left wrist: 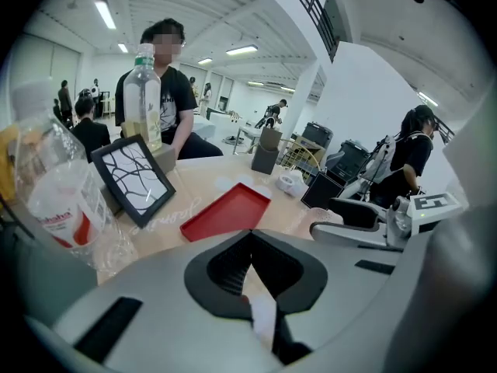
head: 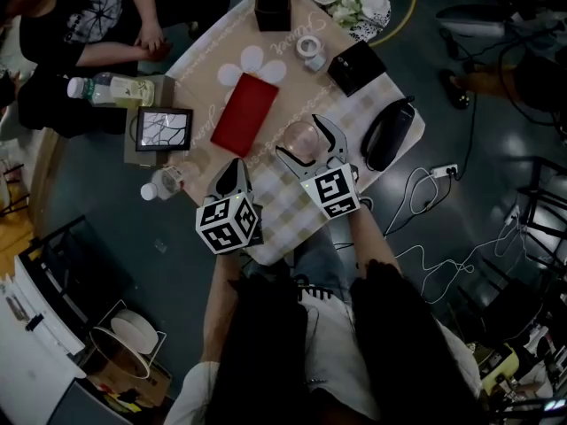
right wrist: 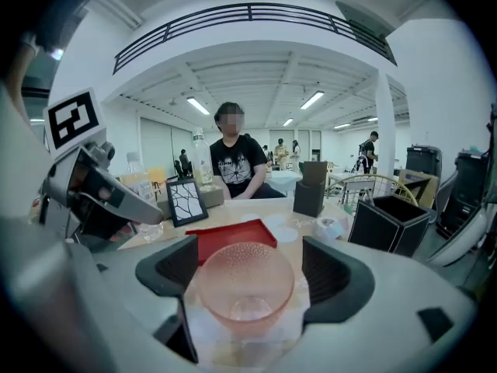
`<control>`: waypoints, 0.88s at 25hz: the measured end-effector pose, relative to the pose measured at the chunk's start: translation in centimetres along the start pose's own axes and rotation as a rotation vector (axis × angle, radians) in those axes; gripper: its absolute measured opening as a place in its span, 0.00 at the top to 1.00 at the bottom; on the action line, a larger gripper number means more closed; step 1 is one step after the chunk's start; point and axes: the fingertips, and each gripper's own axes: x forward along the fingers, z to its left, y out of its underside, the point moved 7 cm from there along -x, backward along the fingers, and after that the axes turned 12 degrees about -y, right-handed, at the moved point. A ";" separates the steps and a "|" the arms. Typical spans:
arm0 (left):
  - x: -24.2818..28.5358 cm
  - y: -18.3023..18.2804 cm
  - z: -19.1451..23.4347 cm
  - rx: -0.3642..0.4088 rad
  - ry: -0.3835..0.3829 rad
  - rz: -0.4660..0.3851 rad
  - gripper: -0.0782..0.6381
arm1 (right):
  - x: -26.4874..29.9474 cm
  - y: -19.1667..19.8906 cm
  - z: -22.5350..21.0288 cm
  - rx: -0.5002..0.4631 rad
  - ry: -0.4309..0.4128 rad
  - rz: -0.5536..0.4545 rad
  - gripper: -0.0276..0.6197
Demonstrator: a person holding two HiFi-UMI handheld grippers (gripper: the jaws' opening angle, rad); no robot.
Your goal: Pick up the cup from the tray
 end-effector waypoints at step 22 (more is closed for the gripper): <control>-10.4 -4.3 -2.8 0.129 0.136 -0.292 0.88 | -8.3 -10.0 7.8 0.086 0.150 -0.151 0.64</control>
